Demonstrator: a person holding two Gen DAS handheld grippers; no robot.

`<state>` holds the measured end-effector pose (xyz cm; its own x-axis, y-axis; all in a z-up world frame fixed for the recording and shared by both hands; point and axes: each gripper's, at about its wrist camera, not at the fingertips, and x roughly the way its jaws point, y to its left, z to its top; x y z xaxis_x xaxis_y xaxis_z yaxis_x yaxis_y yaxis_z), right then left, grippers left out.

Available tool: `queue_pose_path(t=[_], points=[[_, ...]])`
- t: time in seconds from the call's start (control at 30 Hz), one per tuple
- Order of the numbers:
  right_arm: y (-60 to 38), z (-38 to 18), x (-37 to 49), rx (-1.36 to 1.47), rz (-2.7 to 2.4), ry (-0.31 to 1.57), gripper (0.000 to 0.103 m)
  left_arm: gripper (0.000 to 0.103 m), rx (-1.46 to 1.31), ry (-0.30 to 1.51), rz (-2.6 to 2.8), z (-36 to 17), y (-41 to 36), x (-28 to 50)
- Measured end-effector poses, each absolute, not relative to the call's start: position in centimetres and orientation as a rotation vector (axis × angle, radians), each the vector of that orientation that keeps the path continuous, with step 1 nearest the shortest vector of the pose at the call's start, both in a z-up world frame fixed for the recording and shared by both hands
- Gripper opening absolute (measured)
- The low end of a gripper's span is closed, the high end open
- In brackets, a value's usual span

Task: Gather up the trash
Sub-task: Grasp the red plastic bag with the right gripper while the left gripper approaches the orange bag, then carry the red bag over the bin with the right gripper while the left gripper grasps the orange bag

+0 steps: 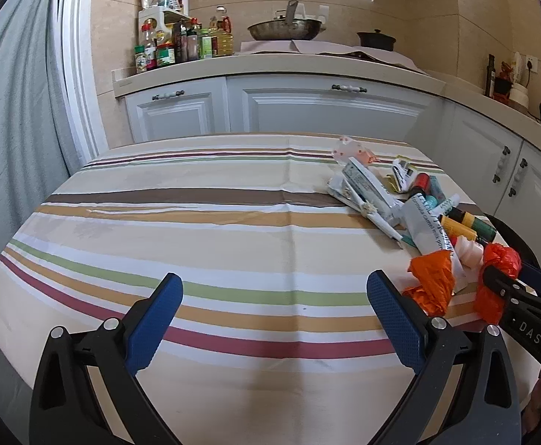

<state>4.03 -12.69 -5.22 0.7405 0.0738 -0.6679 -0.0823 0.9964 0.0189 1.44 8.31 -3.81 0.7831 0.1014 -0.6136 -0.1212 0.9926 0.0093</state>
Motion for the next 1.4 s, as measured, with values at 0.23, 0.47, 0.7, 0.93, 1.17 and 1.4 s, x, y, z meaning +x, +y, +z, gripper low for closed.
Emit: queue_pose_path(t=[0.23,0.47,0.7,0.93,1.17,1.4], points=[[-13.5,-4.8,3.2,-0.020,0.087,0.707,0.051,0.097,-0.015,0.664,0.073,-3.8,6.5,1.7],[-16.0,-4.1,2.3,-0.019,0.028,0.674,0.051,0.097,0.018,0.660,0.008,-3.8,3.6,2.0],[-18.9,-4.2,2.2,0.020,-0.016,0.672,0.051,0.094,0.074,0.676,-0.035,-4.4,0.7,2.9],[-20.4,-4.8,2.1,0.050,-0.029,0.677,0.051,0.067,0.081,0.721,-0.063,-5.2,-0.3,3.8],[-21.2,-5.1,2.0,0.061,-0.031,0.678,0.051,0.036,0.076,0.734,-0.122,-5.6,-0.9,3.7],[-21.4,-5.1,2.0,0.062,-0.037,0.672,0.051,0.035,0.110,0.712,-0.111,-5.5,-1.4,3.3]])
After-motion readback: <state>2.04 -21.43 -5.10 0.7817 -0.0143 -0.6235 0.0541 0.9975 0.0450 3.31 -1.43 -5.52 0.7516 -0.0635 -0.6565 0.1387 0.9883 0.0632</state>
